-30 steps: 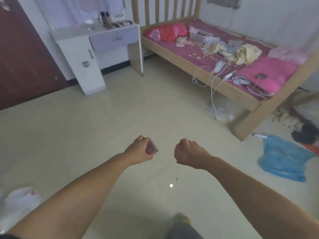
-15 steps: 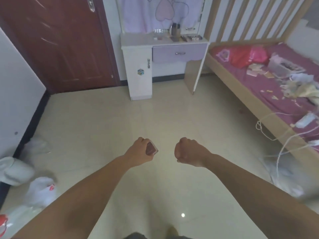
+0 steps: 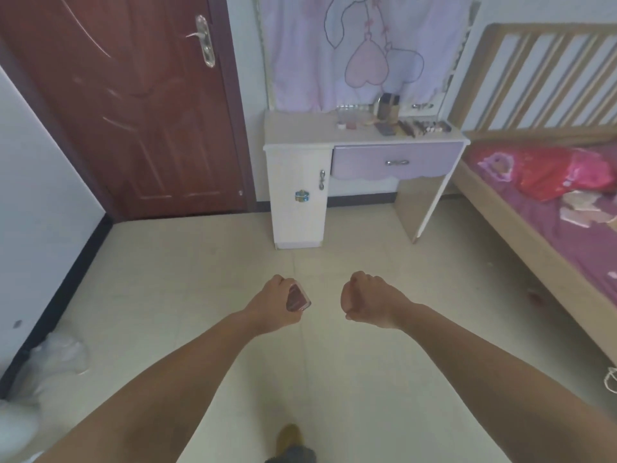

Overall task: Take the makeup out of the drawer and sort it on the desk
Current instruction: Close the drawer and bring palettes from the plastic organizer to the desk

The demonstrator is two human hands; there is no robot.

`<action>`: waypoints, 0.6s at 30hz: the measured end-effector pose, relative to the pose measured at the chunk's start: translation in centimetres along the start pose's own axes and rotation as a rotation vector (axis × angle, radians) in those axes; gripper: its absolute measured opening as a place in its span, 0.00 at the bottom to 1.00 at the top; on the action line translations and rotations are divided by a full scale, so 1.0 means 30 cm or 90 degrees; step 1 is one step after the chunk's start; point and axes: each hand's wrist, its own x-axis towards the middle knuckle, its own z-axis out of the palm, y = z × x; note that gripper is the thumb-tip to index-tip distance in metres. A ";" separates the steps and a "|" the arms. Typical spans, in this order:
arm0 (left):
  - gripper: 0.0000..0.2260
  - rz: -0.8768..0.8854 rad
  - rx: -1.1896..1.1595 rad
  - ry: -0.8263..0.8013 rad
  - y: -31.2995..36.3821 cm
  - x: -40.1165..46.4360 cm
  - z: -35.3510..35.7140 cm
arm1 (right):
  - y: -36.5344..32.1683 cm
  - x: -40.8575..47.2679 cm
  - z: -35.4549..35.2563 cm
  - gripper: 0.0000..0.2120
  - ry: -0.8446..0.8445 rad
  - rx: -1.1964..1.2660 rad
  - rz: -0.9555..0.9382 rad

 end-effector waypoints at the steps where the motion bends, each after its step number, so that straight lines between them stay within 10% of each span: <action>1: 0.25 0.004 0.000 -0.006 -0.018 0.083 -0.050 | -0.005 0.082 -0.042 0.30 0.000 0.003 0.001; 18: 0.24 0.055 0.008 0.000 -0.087 1.498 -0.517 | 0.327 1.373 -0.620 0.24 0.025 0.003 0.026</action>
